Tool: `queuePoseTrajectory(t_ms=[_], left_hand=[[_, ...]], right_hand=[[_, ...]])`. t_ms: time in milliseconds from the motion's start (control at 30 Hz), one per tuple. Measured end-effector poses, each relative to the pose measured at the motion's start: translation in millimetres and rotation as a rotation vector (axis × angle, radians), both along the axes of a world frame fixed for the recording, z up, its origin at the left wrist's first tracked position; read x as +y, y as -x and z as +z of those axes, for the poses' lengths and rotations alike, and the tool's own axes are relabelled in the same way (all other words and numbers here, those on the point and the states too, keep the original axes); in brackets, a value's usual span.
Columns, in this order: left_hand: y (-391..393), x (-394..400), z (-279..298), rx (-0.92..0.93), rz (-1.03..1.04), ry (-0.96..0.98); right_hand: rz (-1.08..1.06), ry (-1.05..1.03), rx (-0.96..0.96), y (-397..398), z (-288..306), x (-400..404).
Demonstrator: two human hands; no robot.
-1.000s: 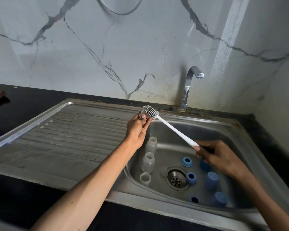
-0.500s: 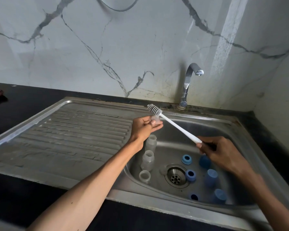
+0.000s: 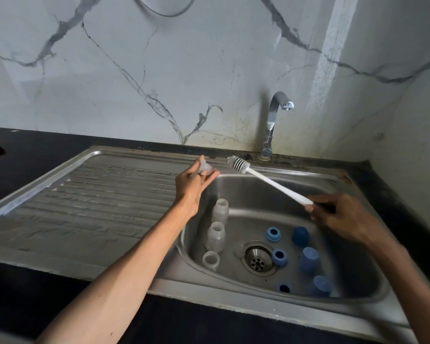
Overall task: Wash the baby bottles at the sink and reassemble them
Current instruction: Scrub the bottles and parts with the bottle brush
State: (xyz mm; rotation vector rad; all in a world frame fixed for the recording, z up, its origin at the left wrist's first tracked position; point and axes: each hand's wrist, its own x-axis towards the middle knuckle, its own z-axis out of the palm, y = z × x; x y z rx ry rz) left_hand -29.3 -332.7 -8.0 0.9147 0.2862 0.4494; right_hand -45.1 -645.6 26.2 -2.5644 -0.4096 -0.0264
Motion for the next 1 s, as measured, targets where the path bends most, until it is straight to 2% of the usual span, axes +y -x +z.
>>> queuePoseTrajectory(t_ms=[200,300,433,600,700,1000], left_hand=[[-3.5,-5.6,-7.4,0.002,-0.044,-0.08],[-4.0,-12.2,-13.5,0.006,-0.051,-0.197],[-9.4,-27.3,-24.4,0.067,-0.063,-0.492],[-25.1,-49.4,-41.3,0.188,-0.019,-1.168],[-39.8,-62.4,-54.6,0.296,-0.1,-1.428],[-66.8,-80.3,-88.8,0.5,-0.461,-1.778]], right_hand=[[-0.047,0.001,0.005,-2.3,0.9,-10.9],[-0.031,0.037,-0.003,-1.4,0.1,-9.1],[-0.046,0.03,0.018,-2.0,0.7,-9.7],[-0.066,0.032,0.026,-5.7,-0.5,-14.0],[-0.079,0.036,0.028,-9.5,-2.0,-15.1],[-0.082,0.021,0.048,-20.3,-10.6,-16.0]])
